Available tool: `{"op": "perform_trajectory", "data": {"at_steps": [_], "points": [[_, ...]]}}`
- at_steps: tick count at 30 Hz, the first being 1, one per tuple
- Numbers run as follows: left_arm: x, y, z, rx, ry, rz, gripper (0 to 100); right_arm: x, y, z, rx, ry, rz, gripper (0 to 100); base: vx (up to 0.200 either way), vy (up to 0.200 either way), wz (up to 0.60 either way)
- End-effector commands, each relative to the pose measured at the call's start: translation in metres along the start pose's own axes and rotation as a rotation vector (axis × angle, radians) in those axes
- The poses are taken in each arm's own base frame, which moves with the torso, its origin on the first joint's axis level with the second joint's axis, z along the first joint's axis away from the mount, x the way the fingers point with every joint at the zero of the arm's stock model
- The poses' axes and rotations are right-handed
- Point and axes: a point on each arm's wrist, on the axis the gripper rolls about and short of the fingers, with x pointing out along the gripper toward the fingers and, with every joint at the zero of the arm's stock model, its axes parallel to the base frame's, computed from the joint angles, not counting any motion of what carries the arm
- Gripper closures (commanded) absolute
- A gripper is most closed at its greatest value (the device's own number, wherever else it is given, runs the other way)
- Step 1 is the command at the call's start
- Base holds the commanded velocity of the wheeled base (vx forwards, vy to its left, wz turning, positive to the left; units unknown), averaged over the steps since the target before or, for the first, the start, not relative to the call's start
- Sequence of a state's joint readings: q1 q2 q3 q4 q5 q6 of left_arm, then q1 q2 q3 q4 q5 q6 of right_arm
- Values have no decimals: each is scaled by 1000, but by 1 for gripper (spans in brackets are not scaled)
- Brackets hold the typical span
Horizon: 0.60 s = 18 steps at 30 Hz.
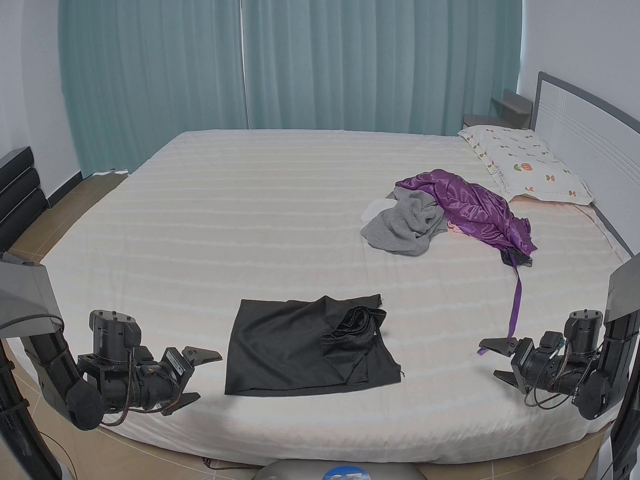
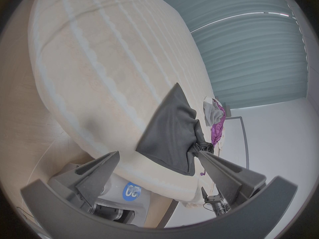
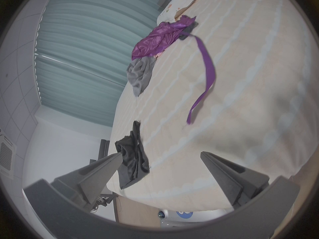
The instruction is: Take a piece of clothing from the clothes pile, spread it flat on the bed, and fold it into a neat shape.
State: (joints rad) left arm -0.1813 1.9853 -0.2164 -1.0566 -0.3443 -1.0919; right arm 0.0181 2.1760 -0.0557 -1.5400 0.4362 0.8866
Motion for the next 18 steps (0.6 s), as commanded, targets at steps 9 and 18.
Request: {"op": "perform_trajectory", "data": {"at_steps": [9, 18], "points": [[-4, 3, -2, -9, 10, -8, 0, 4, 7, -21, -45, 48, -17, 0, 0, 0, 0], [-5, 3, 1, -41, -9, -13, 0, 4, 30, -39, -124, 31, -3, 0, 0, 156, 0]]}}
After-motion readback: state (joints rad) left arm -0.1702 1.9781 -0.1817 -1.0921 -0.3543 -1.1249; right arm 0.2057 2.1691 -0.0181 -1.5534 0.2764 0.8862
